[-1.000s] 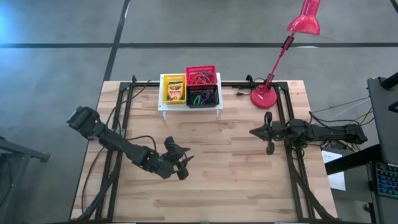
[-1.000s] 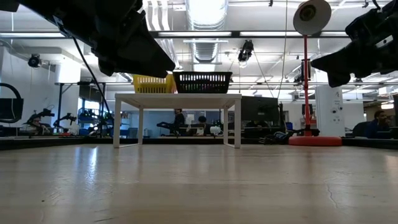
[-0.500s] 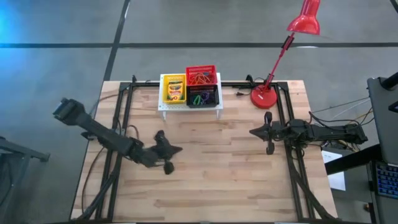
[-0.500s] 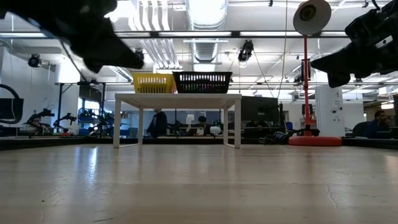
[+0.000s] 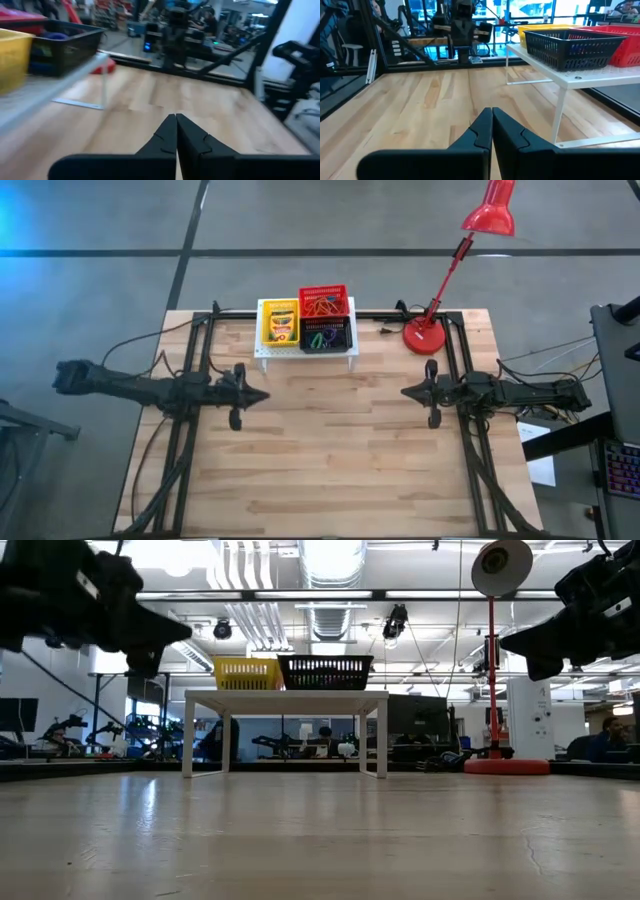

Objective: Pick & Place Office Desk Supplies
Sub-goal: Return to Home Position

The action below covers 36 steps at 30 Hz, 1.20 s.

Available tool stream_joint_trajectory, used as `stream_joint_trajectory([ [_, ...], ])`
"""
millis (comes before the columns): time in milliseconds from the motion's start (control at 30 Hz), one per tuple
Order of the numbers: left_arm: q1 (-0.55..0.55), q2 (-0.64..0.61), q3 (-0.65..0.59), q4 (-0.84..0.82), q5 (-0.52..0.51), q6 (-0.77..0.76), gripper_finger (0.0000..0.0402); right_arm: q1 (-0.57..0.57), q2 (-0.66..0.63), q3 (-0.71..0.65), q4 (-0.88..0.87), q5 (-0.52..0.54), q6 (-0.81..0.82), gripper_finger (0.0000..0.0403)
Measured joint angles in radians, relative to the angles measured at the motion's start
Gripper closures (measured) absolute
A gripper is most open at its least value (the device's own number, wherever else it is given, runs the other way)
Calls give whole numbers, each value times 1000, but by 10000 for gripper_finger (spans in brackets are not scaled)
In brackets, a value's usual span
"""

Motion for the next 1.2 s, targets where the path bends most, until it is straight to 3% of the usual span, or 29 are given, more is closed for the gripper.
stream_joint_trajectory([
  [167, 2, -119, -85, -12, -4, 38, 400, 0, 0, 0, 0, 0, 0, 394],
  [333, -13, -192, -84, -157, -5, 89, 400, 0, 0, 0, 0, 0, 0, 394],
  [700, -13, -198, -85, -397, -4, 74, 380, 0, 0, 0, 0, 0, 1, 394],
  [967, -19, -213, -85, -398, -2, 70, 379, 0, 0, 0, 0, 0, -1, 394],
  [1200, -23, -407, -86, -400, 14, 61, 379, 0, 0, 1, 0, 1, 2, 394],
])
